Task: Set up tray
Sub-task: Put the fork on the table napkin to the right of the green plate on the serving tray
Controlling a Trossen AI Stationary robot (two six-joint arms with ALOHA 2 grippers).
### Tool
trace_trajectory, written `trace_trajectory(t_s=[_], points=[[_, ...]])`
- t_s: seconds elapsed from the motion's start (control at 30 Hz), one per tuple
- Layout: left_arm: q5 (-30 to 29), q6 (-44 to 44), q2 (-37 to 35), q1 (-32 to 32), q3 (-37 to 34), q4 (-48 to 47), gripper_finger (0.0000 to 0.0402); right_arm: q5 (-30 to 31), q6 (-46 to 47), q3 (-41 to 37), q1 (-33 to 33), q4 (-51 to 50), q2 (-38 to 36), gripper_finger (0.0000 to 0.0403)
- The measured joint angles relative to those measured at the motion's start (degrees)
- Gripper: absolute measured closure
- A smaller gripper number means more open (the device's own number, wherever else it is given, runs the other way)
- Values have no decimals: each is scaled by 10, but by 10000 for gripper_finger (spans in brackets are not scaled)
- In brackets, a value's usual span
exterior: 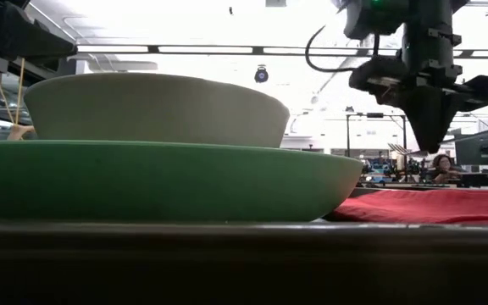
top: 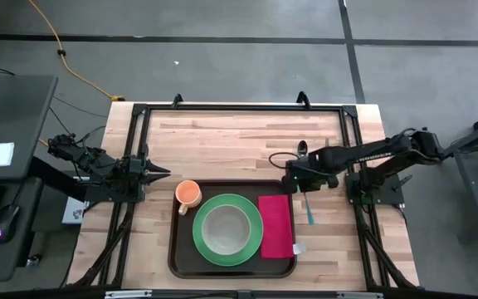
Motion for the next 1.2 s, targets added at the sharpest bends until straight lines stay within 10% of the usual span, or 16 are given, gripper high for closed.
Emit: trace_trajectory(t_s=[0.7,1.2], points=[[0,15,0,0,0,0,332,-61,57,2,64,270,112,398],[18,15,0,0,0,0,332,-47,35,123,94,190,198,398]])
